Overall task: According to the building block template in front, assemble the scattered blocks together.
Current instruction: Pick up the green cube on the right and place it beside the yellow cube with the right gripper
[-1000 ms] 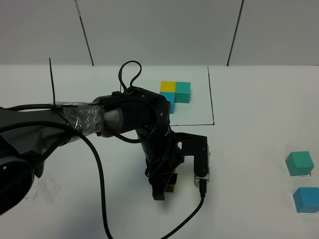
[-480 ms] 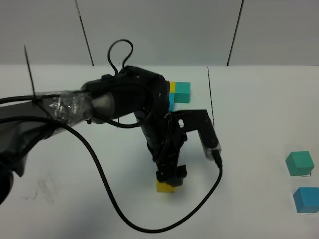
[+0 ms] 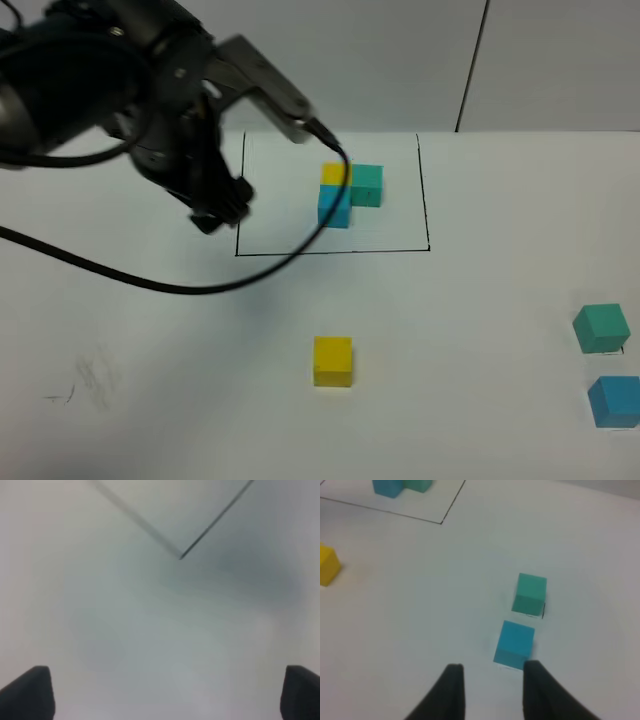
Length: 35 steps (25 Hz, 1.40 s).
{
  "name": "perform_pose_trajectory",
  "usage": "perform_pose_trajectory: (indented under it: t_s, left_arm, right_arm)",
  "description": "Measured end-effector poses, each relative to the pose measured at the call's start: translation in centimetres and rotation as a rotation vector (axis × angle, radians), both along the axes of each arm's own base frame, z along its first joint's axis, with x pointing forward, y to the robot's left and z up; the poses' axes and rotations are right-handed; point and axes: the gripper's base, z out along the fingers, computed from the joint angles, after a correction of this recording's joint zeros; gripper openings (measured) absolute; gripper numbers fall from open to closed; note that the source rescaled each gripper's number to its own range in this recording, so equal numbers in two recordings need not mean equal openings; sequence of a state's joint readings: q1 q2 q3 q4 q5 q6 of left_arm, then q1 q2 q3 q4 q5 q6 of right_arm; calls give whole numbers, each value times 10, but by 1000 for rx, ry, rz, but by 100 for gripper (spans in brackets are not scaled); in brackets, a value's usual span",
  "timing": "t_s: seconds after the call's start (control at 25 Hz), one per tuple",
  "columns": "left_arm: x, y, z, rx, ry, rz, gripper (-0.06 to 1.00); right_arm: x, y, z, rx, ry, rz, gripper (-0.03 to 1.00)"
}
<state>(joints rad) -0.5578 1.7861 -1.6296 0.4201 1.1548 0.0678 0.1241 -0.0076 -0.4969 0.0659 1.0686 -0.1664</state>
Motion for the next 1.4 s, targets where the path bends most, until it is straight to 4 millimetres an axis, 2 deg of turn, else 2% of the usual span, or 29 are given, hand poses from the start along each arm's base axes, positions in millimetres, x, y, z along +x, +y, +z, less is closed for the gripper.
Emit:
perform_pose_trajectory:
  t_s: [0.16,0.32,0.48,0.56,0.68,0.76,0.92,1.08,1.24,1.4]
  left_arm:
    - [-12,50,44,-31,-77,102,94]
    - [-50,87,88,-127,-170,137,93]
    - [-110,117,126,-160,-315,152,93]
    - [-143,132,136,-186,-386,177,93]
    - [-207,157,153,-280,-537,229,93]
    - [-249,174,157,-342,-633,251,92]
    - [-328,198,150,-462,-787,191,90]
    - [-380,206,125,-604,-847,115,89]
    - [-402,200,89,-659,-849,117,89]
    - [-401,188,51,-642,-837,213,88]
  right_arm:
    - [0,0,0,0,0,0,0]
    - [0,0,0,0,0,0,0]
    - [0,0,0,0,0,0,0]
    - [0,0,0,0,0,0,0]
    - [0,0,0,0,0,0,0]
    - [0,0,0,0,0,0,0]
    - [0,0,0,0,0,0,0]
    - [0,0,0,0,0,0,0]
    - [0,0,0,0,0,0,0]
    - [0,0,0,0,0,0,0]
